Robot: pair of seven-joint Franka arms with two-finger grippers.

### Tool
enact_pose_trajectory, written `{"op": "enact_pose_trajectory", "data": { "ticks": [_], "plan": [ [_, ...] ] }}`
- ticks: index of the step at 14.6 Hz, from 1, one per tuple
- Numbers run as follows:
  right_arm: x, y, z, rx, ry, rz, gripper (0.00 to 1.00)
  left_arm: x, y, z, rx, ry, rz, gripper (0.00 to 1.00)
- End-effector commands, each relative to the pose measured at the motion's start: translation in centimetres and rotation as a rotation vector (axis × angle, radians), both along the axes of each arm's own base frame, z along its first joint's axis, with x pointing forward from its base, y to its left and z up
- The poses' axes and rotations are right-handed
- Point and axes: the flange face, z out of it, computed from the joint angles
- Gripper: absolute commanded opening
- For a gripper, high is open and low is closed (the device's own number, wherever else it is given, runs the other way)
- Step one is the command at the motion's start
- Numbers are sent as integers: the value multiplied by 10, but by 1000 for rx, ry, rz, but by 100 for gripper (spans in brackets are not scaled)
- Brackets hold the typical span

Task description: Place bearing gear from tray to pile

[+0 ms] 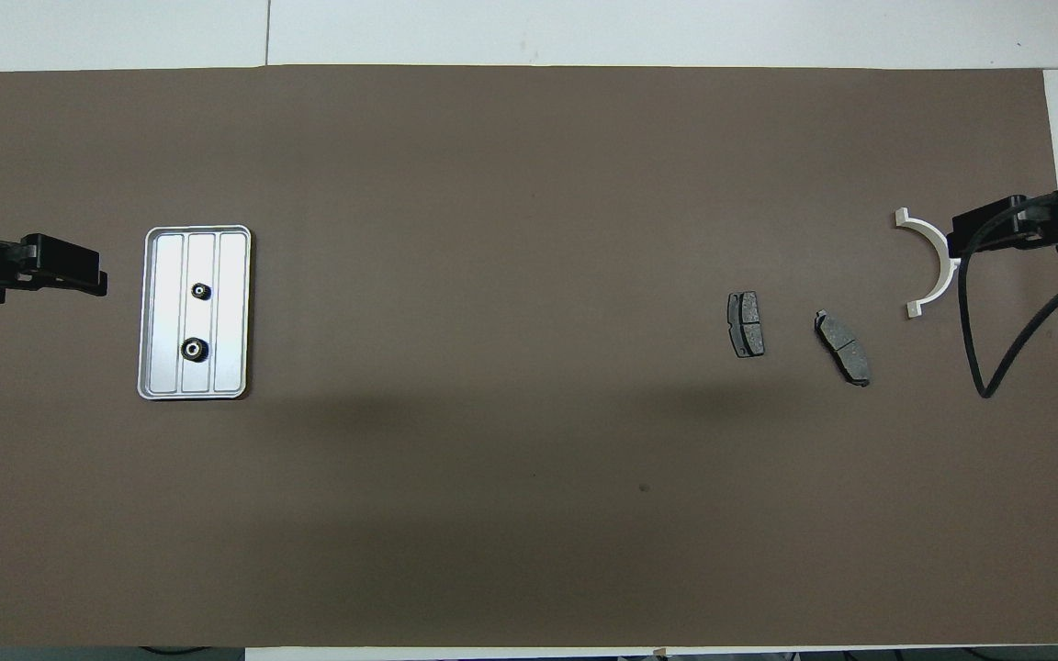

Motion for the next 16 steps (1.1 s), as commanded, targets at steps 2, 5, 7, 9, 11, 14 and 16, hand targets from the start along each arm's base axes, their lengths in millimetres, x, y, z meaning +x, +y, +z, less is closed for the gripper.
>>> {"op": "enact_pose_trajectory", "data": {
  "ticks": [2,5,7,9,11,14,16],
  "plan": [
    [-3,1,0,9,13,12,100,-2,-2,6,-4,-16,-15,100],
    [-3,3,0,8,13,17,100,-2,-7,5,-2,-17,-21,100],
    [-2,4,0,9,13,18,100,1,-2,6,-2,-22,5,100],
    [-2,6,2,9,8,21,100,-3,-17,8,-2,-20,-29,100],
    [1,6,-3,12,19,23,100,-5,-13,6,-3,-3,-12,100],
    [2,4,-5,12,22,23,100,-8,-12,-18,-4,-53,-4,100],
    [3,5,-6,13,22,24,100,-5,-8,-49,-4,-64,1,100]
  ]
}}
